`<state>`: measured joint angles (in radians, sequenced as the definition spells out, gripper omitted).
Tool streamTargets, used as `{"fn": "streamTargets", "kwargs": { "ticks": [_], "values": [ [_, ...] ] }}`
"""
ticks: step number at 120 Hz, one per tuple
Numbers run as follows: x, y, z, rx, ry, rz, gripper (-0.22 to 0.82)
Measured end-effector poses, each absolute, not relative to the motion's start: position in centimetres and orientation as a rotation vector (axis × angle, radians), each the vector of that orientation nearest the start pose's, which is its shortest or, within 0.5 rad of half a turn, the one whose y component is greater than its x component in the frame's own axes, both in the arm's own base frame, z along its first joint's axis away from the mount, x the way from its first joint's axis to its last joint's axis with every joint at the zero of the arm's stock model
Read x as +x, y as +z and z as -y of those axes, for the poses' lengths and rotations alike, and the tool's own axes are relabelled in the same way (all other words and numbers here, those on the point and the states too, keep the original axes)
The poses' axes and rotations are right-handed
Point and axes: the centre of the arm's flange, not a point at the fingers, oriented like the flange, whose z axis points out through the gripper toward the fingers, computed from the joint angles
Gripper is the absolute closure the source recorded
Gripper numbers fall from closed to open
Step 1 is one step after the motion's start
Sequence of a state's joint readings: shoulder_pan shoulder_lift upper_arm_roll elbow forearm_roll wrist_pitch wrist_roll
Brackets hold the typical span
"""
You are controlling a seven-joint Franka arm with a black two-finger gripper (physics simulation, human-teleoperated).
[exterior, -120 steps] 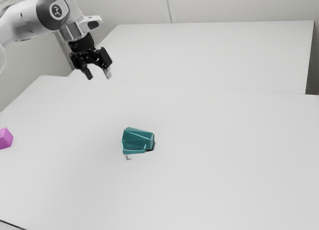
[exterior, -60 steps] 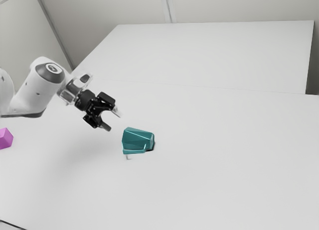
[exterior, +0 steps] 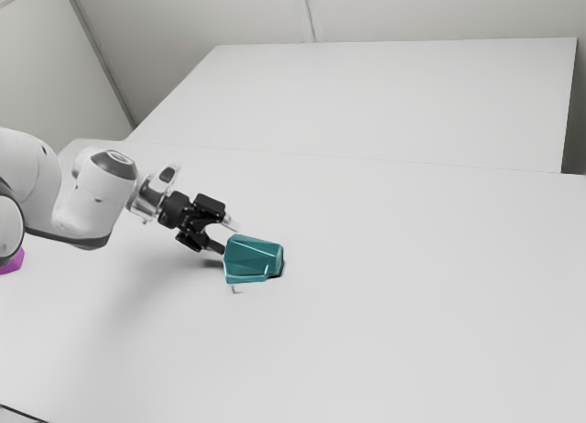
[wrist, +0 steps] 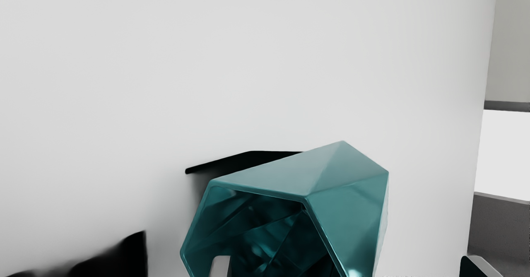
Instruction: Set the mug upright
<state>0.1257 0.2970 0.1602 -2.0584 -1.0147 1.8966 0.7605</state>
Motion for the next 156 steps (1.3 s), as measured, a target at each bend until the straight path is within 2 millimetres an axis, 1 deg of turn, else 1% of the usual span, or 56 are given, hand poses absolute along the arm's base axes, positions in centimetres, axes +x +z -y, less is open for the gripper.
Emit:
{"fn": "streamTargets", "kwargs": {
  "ticks": [18,37,41,52,57,63,69,78,89,117,121,129,136,144,156],
  "values": [
    [54.8,28.1,-8.8,2.192,0.054,-0.045,0.0],
    [54.8,28.2,-7.3,2.139,0.053,0.023,0.01],
    [54.9,28.3,-7.2,2.132,0.056,0.032,0.08],
    [55.0,28.7,-7.1,2.121,0.074,0.057,0.34],
    [55.2,28.9,-7.1,2.119,0.083,0.067,0.44],
    [55.3,29.2,-7.1,2.117,0.096,0.079,0.53],
    [55.5,29.5,-7.1,2.116,0.108,0.093,0.59],
    [55.7,29.8,-7.0,2.114,0.121,0.11,0.66],
    [55.7,29.9,-7.0,2.112,0.129,0.124,0.71],
    [55.7,30.2,-7.0,2.111,0.144,0.15,0.77],
    [55.7,30.7,-7.0,2.112,0.153,0.157,0.77],
    [55.7,32.8,-7.0,2.126,0.178,0.185,0.78],
    [55.7,35.4,-7.0,2.169,0.188,0.235,0.78],
    [55.8,39.3,-7.1,2.265,0.183,0.328,0.78],
    [55.9,43.1,-6.8,2.43,0.131,0.446,0.79]
  ]
}}
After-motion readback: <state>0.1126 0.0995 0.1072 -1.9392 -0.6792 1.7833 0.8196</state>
